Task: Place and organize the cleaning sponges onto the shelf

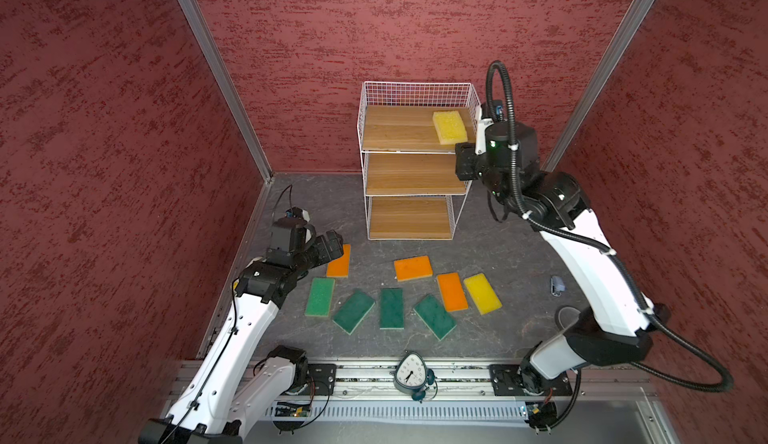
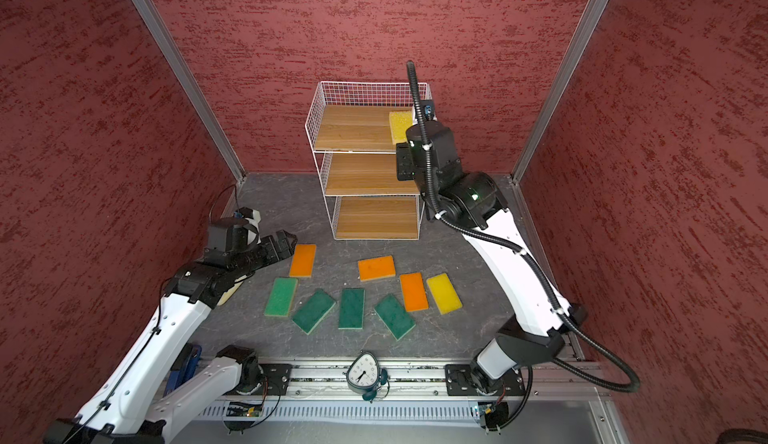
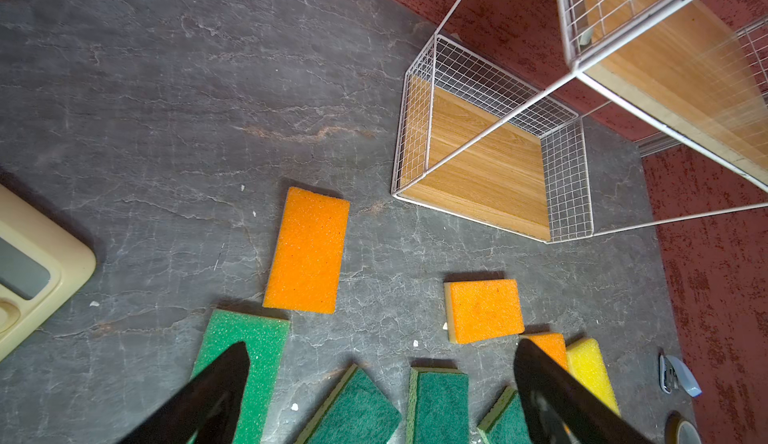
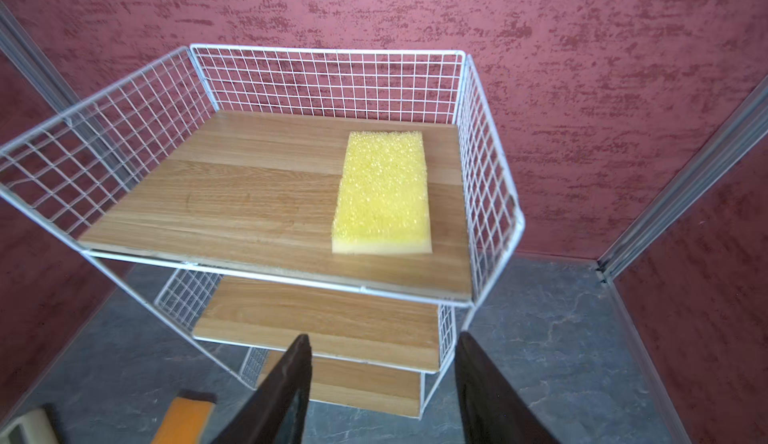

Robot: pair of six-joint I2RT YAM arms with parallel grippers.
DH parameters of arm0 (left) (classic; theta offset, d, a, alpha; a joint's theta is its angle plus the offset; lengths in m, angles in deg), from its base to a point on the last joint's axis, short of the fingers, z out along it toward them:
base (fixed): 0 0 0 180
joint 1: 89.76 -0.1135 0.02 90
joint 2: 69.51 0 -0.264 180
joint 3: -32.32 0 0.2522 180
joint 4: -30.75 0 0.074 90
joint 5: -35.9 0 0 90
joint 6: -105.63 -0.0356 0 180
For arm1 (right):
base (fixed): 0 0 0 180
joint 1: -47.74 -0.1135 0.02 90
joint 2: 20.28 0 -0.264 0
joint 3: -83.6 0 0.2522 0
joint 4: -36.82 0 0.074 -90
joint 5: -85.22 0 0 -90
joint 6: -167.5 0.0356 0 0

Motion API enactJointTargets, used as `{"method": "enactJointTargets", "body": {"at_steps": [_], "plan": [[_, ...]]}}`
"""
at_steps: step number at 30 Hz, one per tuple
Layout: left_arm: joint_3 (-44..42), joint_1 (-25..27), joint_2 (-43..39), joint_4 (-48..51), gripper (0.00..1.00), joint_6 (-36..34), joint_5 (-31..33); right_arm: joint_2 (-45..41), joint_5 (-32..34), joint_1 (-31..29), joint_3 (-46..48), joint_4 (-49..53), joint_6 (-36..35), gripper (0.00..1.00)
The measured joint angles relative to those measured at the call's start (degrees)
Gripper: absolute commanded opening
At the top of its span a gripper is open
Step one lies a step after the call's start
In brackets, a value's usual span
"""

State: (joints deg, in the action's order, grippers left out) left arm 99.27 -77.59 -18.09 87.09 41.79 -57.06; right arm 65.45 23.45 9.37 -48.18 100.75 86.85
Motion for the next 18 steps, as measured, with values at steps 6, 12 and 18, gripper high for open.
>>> {"method": "enactJointTargets", "body": {"at_steps": [6, 12, 18], "plan": [[0.07, 0.00, 0.79, -0.07, 1.00, 0.44, -0.74, -5.14, -4.33, 2.58, 4.76, -3.80, -0.63, 0.24], [0.63, 0.00, 1.53, -0.17, 1.00, 0.61, -1.49, -0.59, -12.66, 5.53, 3.50, -5.14, -0.74, 0.00], [0.90, 0.00, 1.57, -0.24, 1.00, 0.96, -1.55, 5.09, -18.67, 7.06, 2.19, -4.90, -0.76, 0.00]]}}
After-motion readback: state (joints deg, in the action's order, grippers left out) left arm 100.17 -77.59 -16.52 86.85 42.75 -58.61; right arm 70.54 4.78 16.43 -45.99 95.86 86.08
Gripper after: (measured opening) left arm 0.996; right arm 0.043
